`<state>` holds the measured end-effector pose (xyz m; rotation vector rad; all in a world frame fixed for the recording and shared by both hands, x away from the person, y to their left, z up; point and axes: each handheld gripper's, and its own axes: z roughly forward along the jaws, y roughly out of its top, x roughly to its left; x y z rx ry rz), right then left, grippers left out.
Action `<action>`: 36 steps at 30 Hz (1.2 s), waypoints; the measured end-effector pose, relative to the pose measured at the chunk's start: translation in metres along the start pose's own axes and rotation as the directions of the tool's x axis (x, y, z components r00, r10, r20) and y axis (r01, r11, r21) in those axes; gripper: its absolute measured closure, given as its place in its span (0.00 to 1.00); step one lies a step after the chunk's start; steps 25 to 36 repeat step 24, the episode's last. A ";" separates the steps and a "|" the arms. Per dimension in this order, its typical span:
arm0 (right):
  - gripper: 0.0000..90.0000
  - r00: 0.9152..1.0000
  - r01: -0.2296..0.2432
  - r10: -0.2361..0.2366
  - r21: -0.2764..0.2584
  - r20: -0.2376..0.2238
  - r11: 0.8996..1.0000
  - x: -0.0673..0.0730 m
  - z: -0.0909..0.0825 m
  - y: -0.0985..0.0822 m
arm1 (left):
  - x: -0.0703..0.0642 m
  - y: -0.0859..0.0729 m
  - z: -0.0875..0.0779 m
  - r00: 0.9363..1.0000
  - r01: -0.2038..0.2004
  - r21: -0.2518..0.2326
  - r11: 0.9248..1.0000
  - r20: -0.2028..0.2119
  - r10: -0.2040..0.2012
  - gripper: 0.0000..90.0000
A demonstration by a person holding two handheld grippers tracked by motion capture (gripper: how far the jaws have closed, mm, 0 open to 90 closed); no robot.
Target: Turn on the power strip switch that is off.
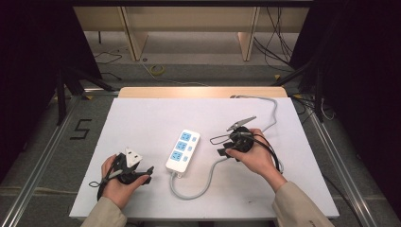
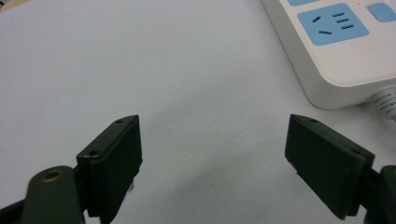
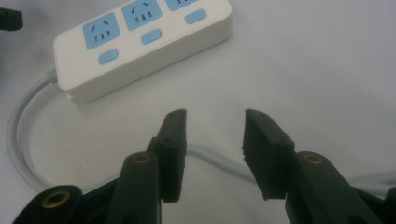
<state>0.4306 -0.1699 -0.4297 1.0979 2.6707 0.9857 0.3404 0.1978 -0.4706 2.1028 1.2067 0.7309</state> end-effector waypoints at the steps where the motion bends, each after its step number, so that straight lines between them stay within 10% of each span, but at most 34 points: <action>1: 0.67 1.000 0.008 -0.008 -0.005 0.000 1.000 0.001 -0.002 -0.004 | 0.000 0.000 0.000 1.000 0.001 -0.001 1.000 0.000 -0.001 0.20; 18: 0.65 1.000 0.005 -0.005 -0.071 0.007 0.997 0.011 -0.029 -0.065 | -0.001 -0.001 0.001 1.000 0.006 0.002 1.000 0.004 -0.006 0.21; 36: 0.63 1.000 -0.009 0.010 -0.083 0.004 0.997 0.011 -0.031 -0.073 | 0.000 -0.001 0.003 1.000 0.007 0.008 1.000 0.008 -0.007 0.21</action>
